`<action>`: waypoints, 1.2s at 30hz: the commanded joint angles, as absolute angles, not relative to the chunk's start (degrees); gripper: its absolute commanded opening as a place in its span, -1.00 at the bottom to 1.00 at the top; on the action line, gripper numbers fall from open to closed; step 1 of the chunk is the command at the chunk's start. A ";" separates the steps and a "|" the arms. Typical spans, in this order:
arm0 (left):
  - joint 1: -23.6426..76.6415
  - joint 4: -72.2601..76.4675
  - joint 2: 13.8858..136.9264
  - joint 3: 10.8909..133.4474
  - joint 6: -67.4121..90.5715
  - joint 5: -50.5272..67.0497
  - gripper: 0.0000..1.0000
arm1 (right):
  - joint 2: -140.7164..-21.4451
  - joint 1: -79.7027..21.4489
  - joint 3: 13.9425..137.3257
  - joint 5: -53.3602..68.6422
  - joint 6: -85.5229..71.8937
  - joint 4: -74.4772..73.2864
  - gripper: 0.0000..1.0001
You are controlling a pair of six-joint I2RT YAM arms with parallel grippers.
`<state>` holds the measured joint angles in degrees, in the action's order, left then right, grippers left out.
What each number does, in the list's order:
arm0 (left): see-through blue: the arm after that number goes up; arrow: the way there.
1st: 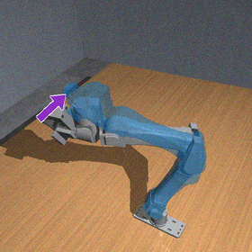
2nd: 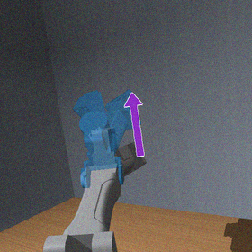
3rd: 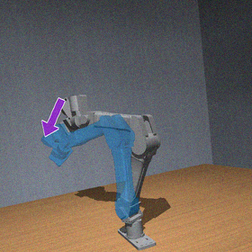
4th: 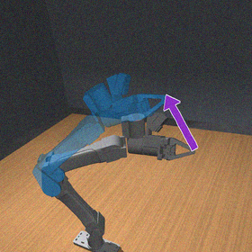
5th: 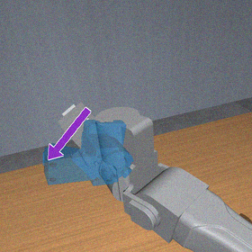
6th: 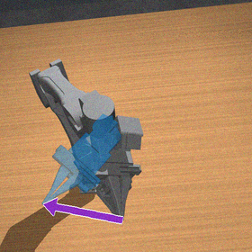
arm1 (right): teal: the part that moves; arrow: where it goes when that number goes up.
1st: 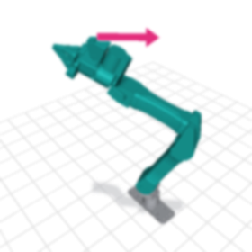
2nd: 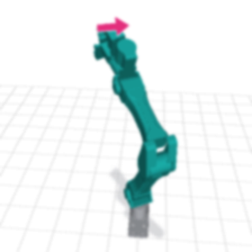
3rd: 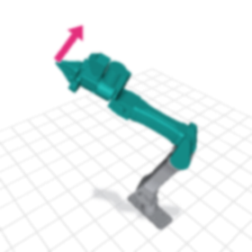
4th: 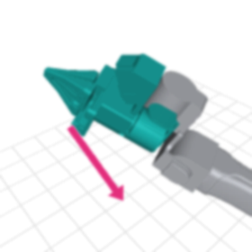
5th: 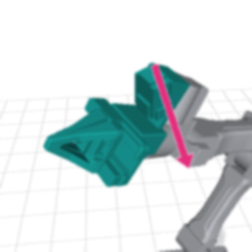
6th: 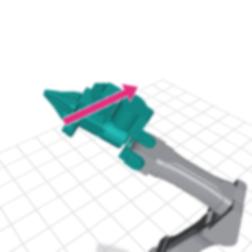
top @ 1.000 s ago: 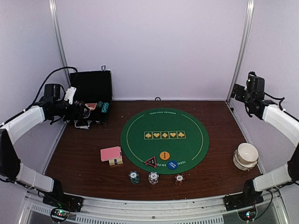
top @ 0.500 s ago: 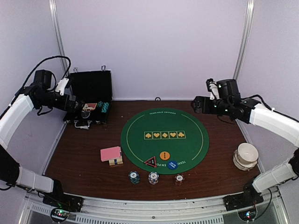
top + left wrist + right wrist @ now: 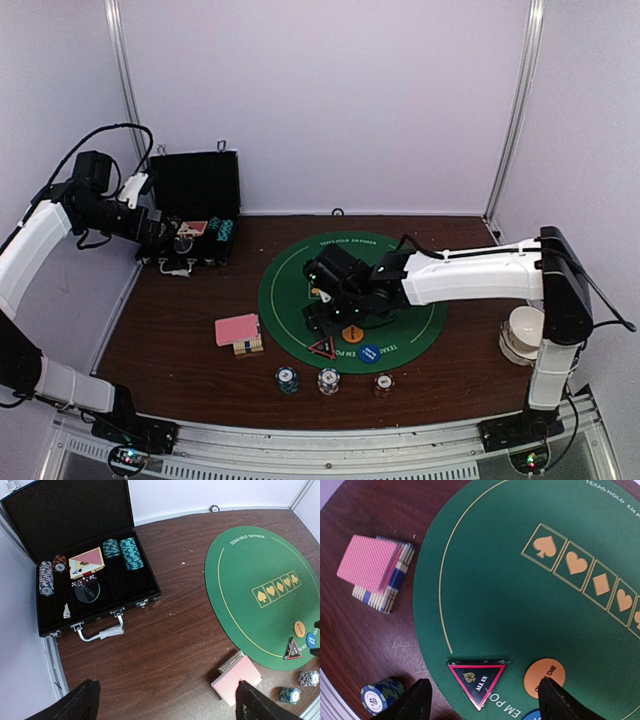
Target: Distribute texas hold em gaming equipment
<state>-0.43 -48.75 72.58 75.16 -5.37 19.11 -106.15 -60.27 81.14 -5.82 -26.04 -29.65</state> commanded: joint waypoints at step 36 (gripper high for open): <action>-0.88 -57.66 75.14 86.90 -7.95 21.83 0.95 | -121.10 -64.16 88.42 -0.19 -30.94 -41.60 0.23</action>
<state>-0.43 -57.76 75.94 85.30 -7.64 20.86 -119.20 -63.88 86.17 -0.95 -30.33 -40.45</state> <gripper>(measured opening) 0.976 0.629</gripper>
